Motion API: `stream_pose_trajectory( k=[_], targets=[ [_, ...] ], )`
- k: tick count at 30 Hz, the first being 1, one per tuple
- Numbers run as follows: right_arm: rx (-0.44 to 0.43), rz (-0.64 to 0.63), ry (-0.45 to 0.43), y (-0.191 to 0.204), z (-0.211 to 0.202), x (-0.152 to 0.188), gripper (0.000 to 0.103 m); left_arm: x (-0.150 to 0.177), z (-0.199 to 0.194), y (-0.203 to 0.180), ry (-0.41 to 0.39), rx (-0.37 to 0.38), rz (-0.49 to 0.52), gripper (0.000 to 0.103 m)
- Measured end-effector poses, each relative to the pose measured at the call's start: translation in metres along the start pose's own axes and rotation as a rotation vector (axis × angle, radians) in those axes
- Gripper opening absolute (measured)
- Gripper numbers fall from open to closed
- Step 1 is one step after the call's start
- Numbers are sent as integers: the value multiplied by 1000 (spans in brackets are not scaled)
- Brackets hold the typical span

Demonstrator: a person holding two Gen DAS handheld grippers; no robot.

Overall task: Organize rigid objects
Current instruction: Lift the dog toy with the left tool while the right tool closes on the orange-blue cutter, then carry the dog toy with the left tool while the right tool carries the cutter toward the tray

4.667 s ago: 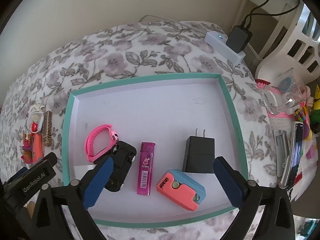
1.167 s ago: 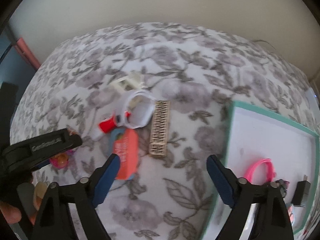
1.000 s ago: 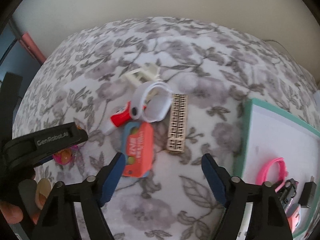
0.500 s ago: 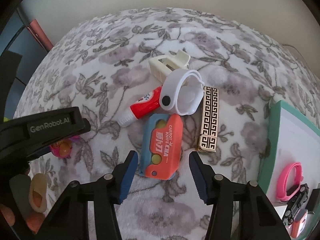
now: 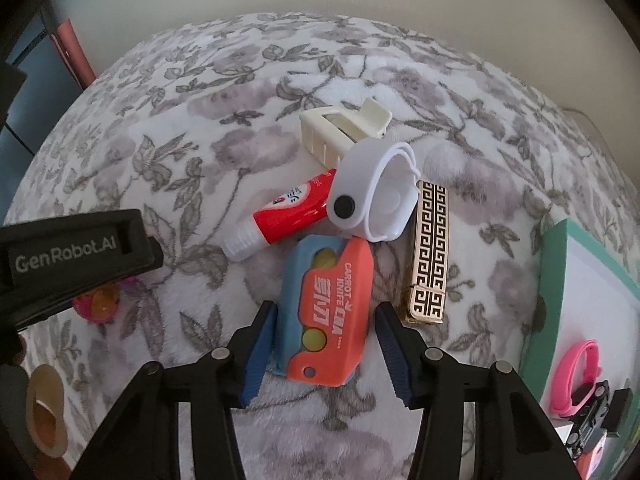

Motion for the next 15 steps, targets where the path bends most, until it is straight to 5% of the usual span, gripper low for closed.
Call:
stream_pose_trajectory(
  k=[15],
  targets=[
    [-9, 2, -8, -3, -5, 15, 45, 2, 11, -18, -9, -50, 37, 80]
  ],
)
Point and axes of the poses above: each gripper's, at about its wrist camera, not at the fingertips, and z roughly the way its jaws point, y to its left, x to its underside, the point moved 9 cm from there along z, roughly the way its jaws point, and after that the axes turned 10 degrees about x, right-handed, at the moved point
